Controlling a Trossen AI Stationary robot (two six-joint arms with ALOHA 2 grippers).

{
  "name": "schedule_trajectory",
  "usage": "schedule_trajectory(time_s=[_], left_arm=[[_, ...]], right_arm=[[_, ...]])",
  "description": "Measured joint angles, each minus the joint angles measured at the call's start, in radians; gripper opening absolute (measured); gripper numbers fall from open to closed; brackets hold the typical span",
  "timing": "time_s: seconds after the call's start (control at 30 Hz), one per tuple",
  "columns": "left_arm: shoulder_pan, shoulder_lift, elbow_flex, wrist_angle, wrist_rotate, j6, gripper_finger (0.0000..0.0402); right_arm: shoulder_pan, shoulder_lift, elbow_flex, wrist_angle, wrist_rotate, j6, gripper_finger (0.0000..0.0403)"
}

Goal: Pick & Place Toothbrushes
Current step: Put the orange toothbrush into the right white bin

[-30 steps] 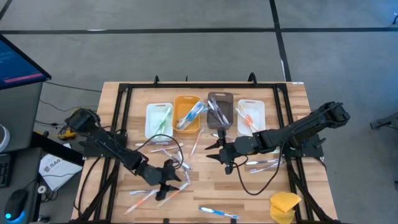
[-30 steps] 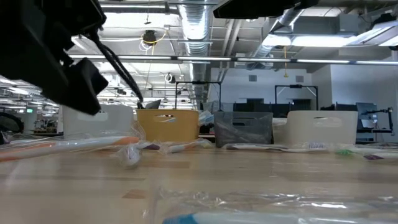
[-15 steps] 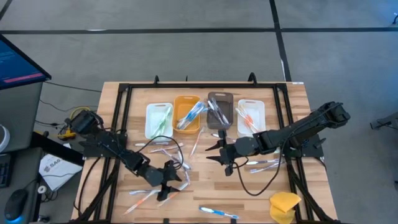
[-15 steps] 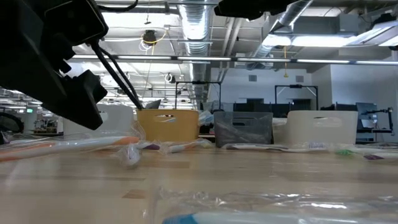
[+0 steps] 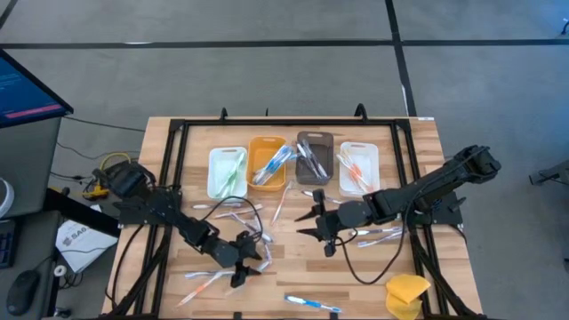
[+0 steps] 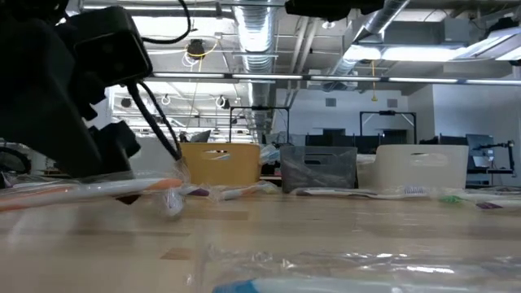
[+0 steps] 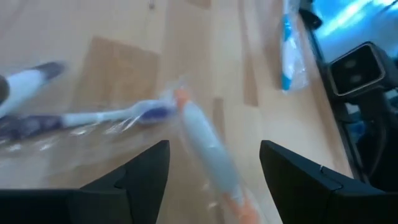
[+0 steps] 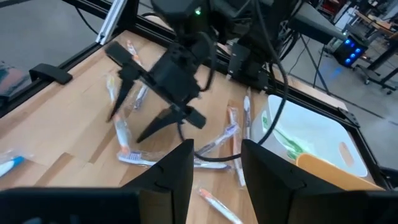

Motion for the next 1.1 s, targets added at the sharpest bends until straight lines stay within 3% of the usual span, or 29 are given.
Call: schedule_trajectory(time_s=[0.3,0.47,1.1], left_arm=[[0.036,0.086,0.017,0.097,0.117,-0.033,0.0241],[0.039,0.079,0.016,0.088,0.123,-0.012,0.0226],[0.045,0.081,0.013,0.073,0.125,-0.007,0.0015]], right_arm=[[0.001,0.000,0.000,-0.003,0.000,0.000,0.0128],[0.001,0.000,0.000,-0.003,0.000,0.000,0.0128],[0.013,0.000,0.000,-0.004,0.000,0.009,0.0128]])
